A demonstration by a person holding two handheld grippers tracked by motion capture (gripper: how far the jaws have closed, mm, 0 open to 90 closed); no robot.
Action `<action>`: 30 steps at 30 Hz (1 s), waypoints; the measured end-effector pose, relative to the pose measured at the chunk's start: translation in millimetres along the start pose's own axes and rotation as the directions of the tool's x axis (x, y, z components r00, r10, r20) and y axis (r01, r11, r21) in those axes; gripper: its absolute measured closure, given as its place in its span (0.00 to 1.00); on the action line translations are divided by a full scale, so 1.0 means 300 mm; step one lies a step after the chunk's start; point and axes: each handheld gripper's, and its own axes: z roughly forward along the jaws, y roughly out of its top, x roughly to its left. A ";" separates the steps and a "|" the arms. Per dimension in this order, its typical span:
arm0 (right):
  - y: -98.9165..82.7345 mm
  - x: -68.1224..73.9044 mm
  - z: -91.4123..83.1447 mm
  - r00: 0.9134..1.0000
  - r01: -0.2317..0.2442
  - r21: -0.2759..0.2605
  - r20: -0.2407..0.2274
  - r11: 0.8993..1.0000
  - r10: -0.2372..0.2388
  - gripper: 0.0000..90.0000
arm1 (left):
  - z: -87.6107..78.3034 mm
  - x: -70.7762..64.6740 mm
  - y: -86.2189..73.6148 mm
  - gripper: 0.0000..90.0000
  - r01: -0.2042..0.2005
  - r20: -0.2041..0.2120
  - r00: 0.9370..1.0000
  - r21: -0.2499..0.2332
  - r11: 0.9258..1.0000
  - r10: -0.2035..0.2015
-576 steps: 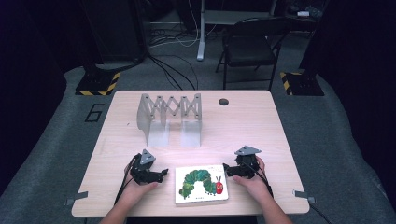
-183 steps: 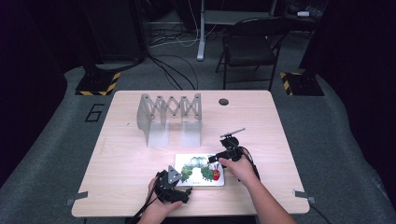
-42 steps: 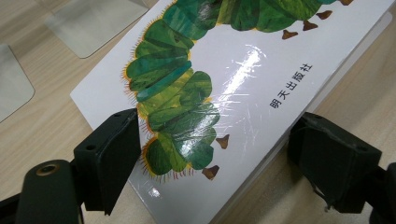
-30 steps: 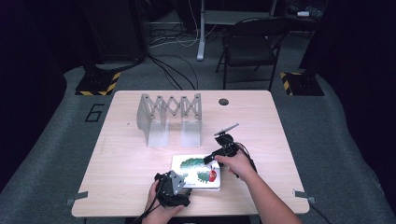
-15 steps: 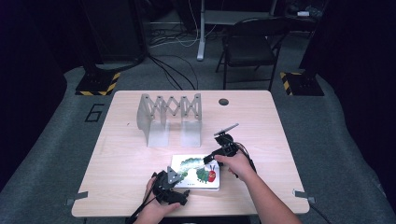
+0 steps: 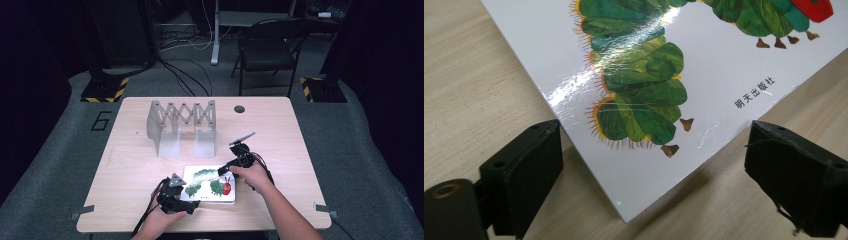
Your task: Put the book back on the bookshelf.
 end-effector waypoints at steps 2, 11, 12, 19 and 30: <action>0.000 0.000 0.000 1.000 0.000 0.000 0.001 1.000 0.000 0.41 | -0.005 0.014 0.003 0.16 0.044 0.021 0.999 -0.012 0.999 -0.044; 0.005 0.005 -0.003 1.000 0.012 0.002 0.007 1.000 -0.012 0.41 | 0.001 0.032 0.021 0.16 0.102 0.046 0.994 0.004 0.995 -0.102; 0.006 0.004 -0.004 1.000 0.016 0.002 0.010 1.000 -0.016 0.41 | 0.001 0.036 0.021 0.16 0.096 0.049 0.994 0.004 0.995 -0.097; 0.009 0.007 -0.005 1.000 0.016 -0.002 0.009 1.000 -0.016 0.41 | 0.002 0.055 0.029 0.17 0.128 0.080 0.988 0.019 0.992 -0.129; 0.009 0.007 -0.001 1.000 0.013 0.007 0.017 1.000 -0.013 0.41 | 0.014 0.050 0.041 0.17 0.102 0.043 0.994 0.019 0.995 -0.103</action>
